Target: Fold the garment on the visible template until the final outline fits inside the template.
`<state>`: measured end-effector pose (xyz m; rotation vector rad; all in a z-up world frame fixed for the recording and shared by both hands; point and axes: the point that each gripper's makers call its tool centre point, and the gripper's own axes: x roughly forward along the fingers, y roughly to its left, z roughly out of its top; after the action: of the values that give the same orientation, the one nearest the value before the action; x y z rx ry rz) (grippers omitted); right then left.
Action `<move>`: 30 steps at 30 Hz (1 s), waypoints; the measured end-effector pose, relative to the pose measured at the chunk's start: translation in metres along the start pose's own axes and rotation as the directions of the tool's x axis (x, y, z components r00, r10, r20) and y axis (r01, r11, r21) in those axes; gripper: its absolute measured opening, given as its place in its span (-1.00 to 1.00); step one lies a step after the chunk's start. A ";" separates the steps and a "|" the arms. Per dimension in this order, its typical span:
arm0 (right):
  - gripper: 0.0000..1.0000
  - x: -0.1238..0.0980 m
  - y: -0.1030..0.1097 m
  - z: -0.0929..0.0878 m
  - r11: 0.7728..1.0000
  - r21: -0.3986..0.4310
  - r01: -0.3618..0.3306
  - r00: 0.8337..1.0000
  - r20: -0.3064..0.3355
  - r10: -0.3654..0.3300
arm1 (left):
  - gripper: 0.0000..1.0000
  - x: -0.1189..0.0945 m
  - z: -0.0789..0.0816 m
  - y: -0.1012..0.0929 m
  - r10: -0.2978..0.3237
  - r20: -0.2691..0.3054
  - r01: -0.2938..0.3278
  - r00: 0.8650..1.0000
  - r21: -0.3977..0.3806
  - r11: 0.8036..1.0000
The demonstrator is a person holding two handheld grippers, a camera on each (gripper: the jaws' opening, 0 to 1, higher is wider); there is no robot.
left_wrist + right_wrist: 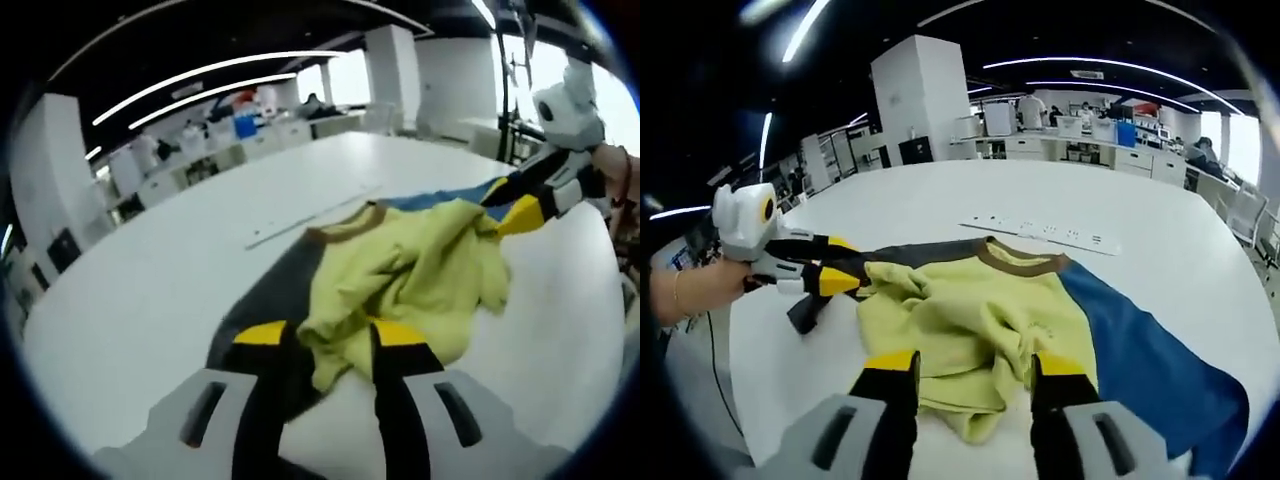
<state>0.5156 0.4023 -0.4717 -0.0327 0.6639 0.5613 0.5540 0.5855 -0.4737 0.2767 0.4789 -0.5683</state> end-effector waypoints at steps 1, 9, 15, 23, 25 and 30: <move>-0.13 -0.001 0.002 -0.001 1.000 0.005 -0.002 1.000 0.003 0.002 | -0.35 -0.002 -0.001 -0.001 -0.001 0.003 0.001 1.000 -0.007 1.000; -0.08 -0.015 0.018 -0.012 1.000 0.008 0.010 1.000 0.006 -0.010 | -0.30 -0.003 -0.013 -0.015 -0.023 -0.016 0.023 1.000 -0.013 1.000; -0.09 -0.020 0.032 -0.021 0.999 -0.023 0.029 1.000 0.008 -0.028 | -0.35 -0.001 -0.022 -0.025 -0.030 -0.034 0.028 0.999 -0.040 0.999; -0.20 -0.012 0.050 -0.041 1.000 0.022 0.004 1.000 -0.015 -0.004 | -0.38 0.003 -0.030 -0.032 -0.017 -0.053 0.015 0.998 -0.047 0.999; -0.22 -0.006 0.052 -0.045 0.999 0.039 0.001 1.000 -0.020 0.000 | -0.41 0.004 -0.033 -0.035 -0.025 -0.062 0.021 0.998 -0.065 0.998; -0.30 0.005 0.053 -0.052 0.997 0.072 -0.002 0.999 -0.037 0.005 | -0.44 0.009 -0.040 -0.038 -0.027 -0.076 0.020 0.997 -0.093 0.995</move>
<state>0.4623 0.4393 -0.5088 0.0257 0.7199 0.5406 0.5243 0.5656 -0.5167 0.2058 0.5821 -0.5580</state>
